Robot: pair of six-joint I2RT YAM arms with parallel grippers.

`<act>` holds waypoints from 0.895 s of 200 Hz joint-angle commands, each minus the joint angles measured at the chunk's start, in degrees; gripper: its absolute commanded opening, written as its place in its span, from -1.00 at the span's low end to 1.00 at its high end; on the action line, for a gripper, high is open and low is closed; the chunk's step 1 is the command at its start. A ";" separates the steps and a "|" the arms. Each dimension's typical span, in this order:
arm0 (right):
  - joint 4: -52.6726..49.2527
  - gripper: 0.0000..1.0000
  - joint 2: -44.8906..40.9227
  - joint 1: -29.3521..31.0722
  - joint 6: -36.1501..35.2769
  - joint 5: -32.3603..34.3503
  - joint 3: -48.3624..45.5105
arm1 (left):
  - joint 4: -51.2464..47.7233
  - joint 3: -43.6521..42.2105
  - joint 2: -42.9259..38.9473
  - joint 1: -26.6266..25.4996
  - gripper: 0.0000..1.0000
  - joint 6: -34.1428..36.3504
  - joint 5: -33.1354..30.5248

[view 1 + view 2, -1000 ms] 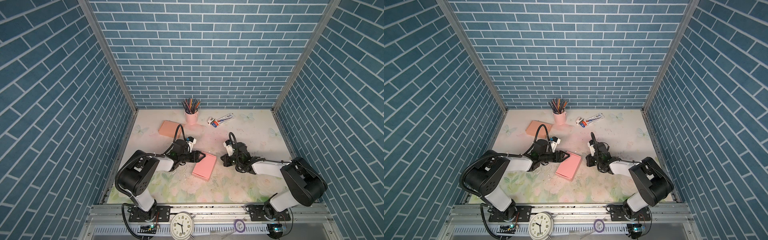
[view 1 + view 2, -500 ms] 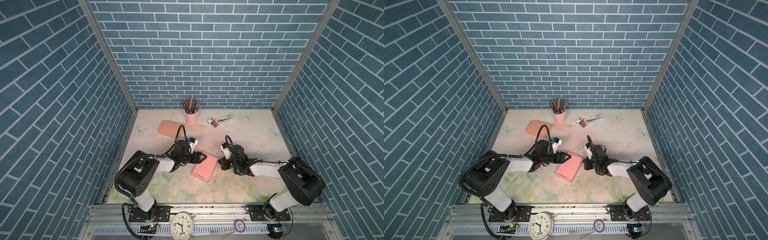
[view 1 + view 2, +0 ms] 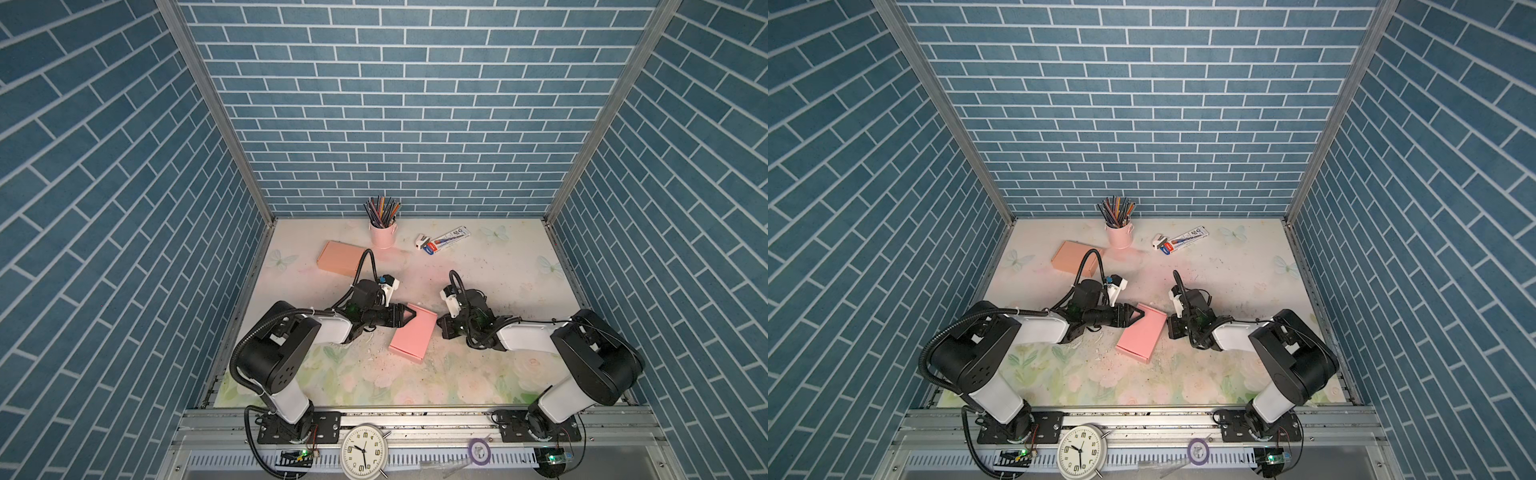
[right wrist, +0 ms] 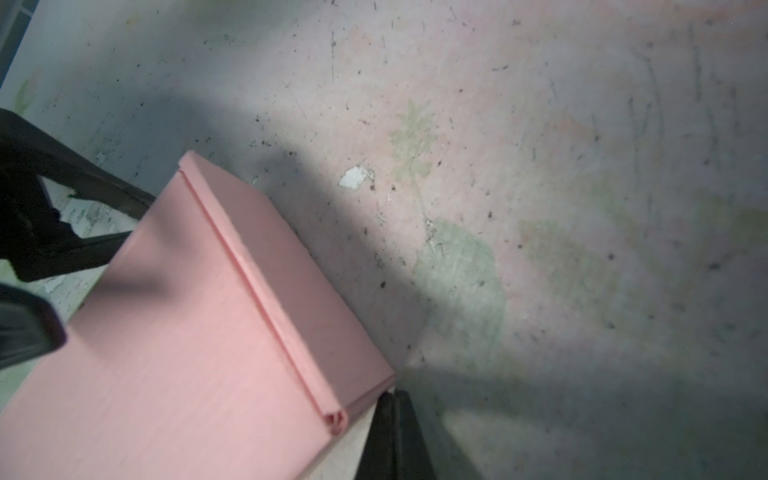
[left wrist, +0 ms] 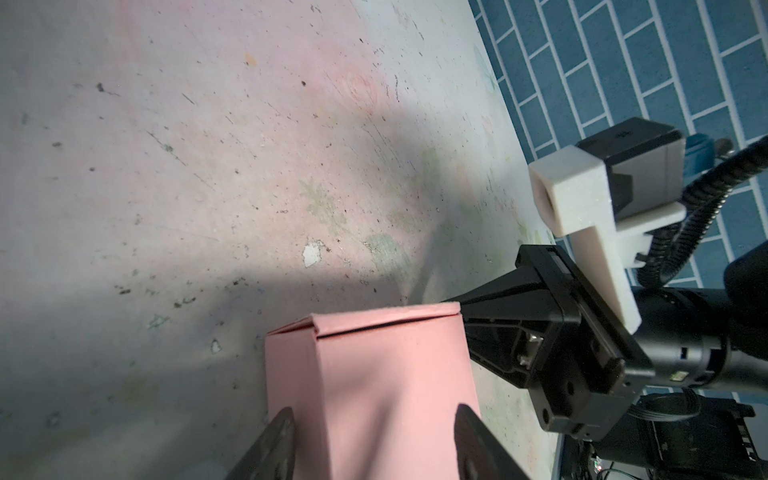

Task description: Fold the paper box

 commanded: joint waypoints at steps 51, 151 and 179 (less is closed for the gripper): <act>1.13 -1.00 -0.27 1.77 1.46 -0.38 0.33 | 0.77 1.22 1.42 -1.07 0.22 0.37 1.95; -2.95 -0.67 -7.94 -0.45 1.73 2.35 -3.25 | -6.67 -3.55 -7.77 3.46 0.42 2.93 -4.33; -7.47 -0.36 -11.12 -0.61 -0.58 2.44 -0.64 | -11.38 -5.62 -13.83 2.31 0.44 3.95 -6.80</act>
